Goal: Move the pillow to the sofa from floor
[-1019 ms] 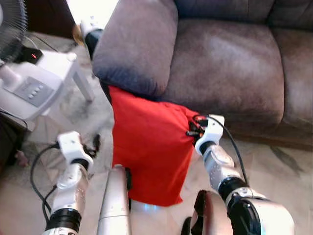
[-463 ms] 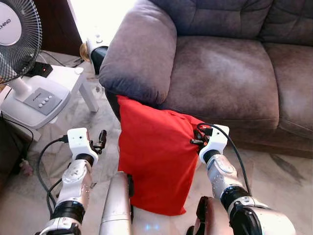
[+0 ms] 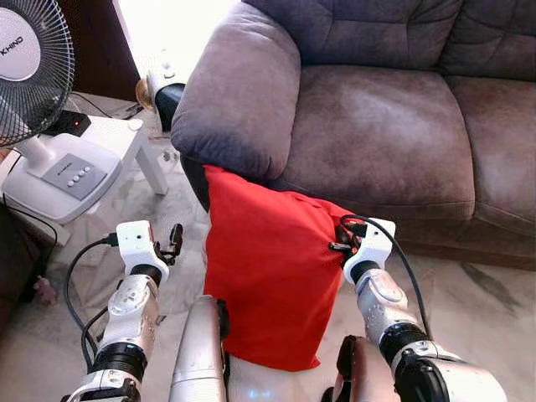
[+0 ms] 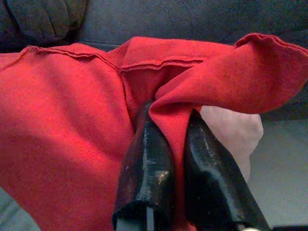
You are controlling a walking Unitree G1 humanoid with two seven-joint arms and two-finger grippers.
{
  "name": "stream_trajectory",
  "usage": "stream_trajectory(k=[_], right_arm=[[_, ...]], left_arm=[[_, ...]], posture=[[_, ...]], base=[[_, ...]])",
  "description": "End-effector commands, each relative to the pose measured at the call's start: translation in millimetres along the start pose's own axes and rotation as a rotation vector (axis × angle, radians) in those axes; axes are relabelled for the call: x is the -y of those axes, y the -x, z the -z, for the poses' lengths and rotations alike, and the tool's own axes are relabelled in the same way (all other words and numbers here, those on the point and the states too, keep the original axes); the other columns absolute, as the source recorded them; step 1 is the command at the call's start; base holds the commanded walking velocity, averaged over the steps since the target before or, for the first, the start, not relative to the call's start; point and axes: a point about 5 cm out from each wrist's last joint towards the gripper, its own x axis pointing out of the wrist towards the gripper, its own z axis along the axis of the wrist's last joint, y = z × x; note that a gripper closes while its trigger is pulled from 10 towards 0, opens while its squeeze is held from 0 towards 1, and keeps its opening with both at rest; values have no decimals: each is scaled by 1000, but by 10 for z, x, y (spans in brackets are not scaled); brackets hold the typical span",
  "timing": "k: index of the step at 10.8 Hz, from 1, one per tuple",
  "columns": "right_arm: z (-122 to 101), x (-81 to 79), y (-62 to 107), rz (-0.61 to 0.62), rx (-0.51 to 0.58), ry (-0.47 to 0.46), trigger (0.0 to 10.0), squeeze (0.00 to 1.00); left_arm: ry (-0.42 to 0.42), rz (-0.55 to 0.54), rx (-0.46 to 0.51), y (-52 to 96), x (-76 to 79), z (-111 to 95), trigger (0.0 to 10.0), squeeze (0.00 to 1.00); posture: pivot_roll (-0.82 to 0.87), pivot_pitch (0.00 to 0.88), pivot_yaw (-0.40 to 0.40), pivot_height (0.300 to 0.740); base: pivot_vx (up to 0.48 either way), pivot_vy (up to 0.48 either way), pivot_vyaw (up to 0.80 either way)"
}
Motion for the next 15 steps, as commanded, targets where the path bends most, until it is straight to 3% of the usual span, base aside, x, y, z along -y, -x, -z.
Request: stream_trajectory(k=[1,5,12,15], right_arm=[[-83,52,3,20,54,3,10000,0],[-76,31,-1,20,53,-2,10000,0],[-64,26,5,17,56,-8,10000,0],[-42,-6,4,-3,43,-3,10000,0]], left_arm=[[4,-12,-12,9,-37,31,10000,0],[4,-10,-11,1,-34,30,10000,0],[2,-10,-12,-4,-42,32,10000,0],[2,-8,-12,-5,-37,37,10000,0]], posture=[[180,174,-18,591],[182,176,-16,607],[182,175,-11,722],[182,168,-12,726]], base=[[0,0,0],[0,0,0],[0,0,0],[0,0,0]])
